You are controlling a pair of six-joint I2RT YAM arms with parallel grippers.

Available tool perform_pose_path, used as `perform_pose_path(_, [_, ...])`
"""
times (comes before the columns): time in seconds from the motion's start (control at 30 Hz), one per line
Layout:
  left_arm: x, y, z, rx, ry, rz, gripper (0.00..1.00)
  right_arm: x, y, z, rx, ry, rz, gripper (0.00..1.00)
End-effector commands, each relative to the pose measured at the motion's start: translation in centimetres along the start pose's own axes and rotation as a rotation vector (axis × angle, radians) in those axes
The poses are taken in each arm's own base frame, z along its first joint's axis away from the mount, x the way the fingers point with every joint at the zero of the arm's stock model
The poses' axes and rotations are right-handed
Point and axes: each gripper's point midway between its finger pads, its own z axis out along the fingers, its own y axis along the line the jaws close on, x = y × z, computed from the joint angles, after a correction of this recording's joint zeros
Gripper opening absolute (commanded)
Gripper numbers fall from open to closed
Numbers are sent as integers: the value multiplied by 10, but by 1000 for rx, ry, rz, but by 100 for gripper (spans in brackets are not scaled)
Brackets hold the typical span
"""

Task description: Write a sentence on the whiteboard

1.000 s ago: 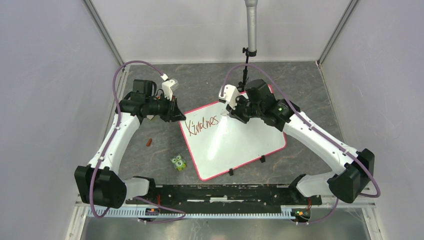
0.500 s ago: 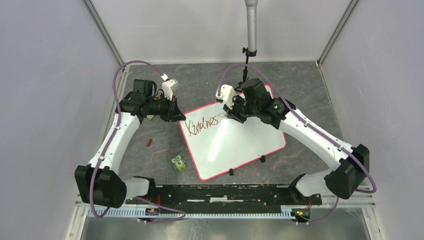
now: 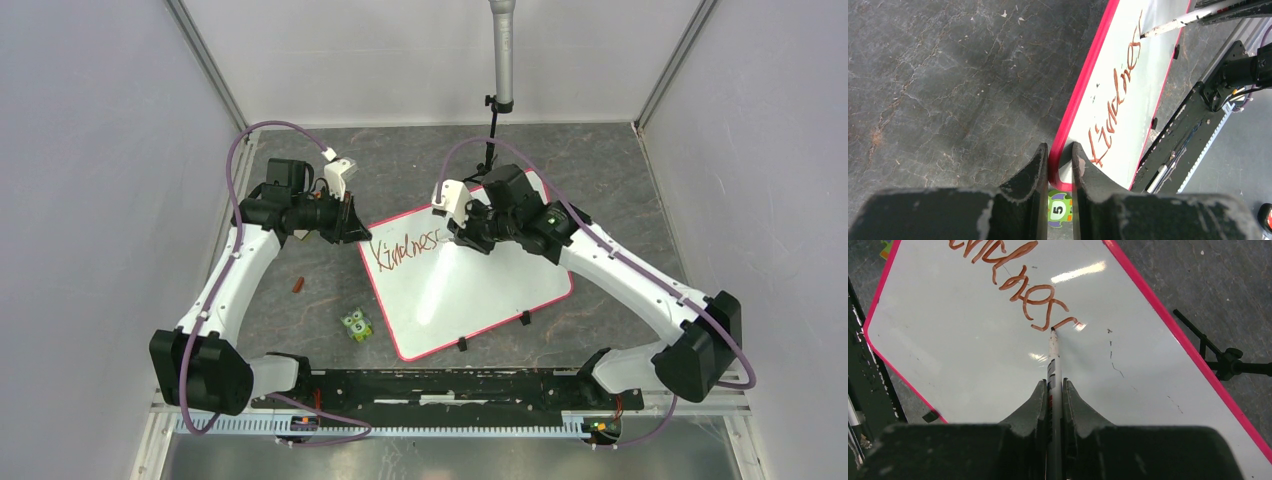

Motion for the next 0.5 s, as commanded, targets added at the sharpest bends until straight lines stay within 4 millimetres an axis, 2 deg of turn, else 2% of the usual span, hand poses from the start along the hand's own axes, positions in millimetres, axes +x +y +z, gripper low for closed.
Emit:
perform_pose_path(0.0, [19, -8, 12, 42, 84, 29, 2, 6, -4, -7, 42, 18, -29, 0])
perform_pose_path(0.23, [19, -8, 12, 45, 84, 23, 2, 12, -11, -15, 92, 39, -24, 0])
perform_pose_path(0.47, [19, -8, 13, 47, 88, 23, 2, 22, 2, -11, 40, 47, -7, 0])
